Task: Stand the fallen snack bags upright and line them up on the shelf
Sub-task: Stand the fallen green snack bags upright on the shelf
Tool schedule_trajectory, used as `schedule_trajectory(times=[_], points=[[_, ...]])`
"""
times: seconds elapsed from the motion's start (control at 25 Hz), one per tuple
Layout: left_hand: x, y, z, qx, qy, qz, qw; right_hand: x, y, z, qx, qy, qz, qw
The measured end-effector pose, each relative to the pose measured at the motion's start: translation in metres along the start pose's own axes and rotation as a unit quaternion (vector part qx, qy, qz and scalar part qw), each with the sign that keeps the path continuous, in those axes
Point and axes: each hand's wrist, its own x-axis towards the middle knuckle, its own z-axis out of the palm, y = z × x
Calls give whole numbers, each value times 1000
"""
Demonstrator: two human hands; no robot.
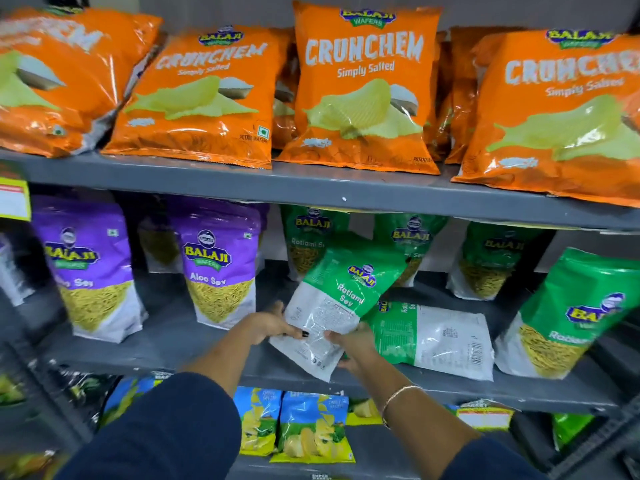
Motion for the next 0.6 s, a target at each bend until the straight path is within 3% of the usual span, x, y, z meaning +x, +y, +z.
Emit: schedule_trajectory(times=[0.12, 0.24, 0.4, 0.6], points=[[-3, -6, 4, 47, 81, 30, 995, 1, -2, 1, -105, 14, -88, 990], [-4, -25, 4, 62, 112, 32, 991, -6, -2, 5, -220, 6, -148, 964], [10, -58, -15, 32, 78, 48, 995, -11, -6, 5, -306, -50, -165, 936], [-1, -52, -28, 76, 15, 63, 995, -7, -10, -2, -292, -83, -137, 943]])
